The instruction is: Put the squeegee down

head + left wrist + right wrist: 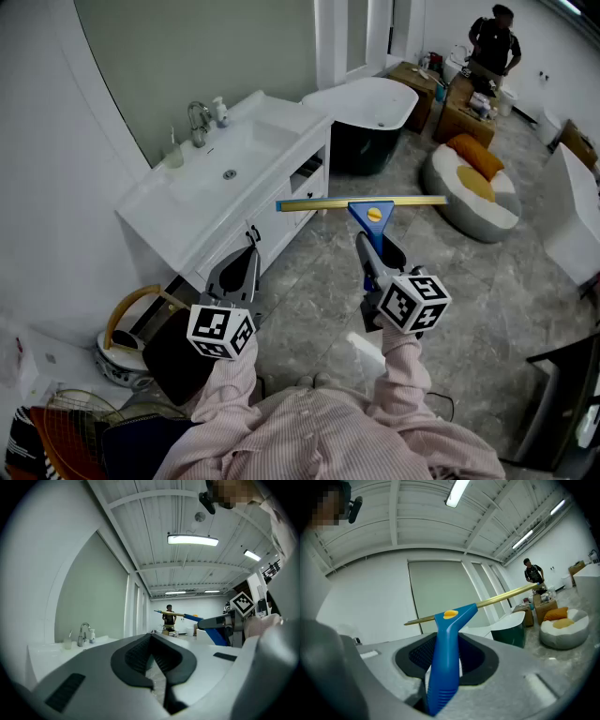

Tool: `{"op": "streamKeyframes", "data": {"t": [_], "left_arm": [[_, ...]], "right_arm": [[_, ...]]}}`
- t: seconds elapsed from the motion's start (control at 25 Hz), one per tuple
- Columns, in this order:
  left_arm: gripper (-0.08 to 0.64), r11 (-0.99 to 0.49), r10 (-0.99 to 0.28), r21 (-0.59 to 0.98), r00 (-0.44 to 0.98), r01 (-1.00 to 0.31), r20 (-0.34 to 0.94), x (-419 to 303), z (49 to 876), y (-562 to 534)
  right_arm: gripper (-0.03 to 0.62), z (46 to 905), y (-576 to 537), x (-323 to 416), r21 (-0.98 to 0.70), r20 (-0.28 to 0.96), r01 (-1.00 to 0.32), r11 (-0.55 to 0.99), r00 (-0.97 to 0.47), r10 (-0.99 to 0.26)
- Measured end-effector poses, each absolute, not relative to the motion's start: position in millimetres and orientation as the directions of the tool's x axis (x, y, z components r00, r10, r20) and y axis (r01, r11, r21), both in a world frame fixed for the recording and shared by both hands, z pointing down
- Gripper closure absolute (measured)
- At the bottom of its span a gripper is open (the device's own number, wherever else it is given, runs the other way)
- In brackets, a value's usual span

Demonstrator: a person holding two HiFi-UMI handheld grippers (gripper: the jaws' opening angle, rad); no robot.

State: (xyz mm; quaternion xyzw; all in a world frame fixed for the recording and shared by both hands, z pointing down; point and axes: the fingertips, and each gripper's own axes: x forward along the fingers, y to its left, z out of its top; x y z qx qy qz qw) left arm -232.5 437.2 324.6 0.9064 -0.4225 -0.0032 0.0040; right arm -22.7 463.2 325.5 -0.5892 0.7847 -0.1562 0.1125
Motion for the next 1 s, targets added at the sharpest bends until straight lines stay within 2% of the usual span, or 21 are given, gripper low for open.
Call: {"op": "streamKeyframes", "data": {"t": [0.44,1.0], "left_arm": [[0.561,-0.634,-0.773,0.027,0.634,-0.773,0.010,-211.0,334.6,427.1],[0.561,-0.642,-0.765,0.060,0.644,-0.765,0.026,-182.6,352.0,362.9]], "right_arm": [[0.460,339.2,447.9,-4.7,-0.415,0.013,-0.871,0.263,-0.294,-0.956],[0.459,357.2,385.7,5.8,-0.425,0.041,-0.862,0.275,-0.322,-0.946]]}}
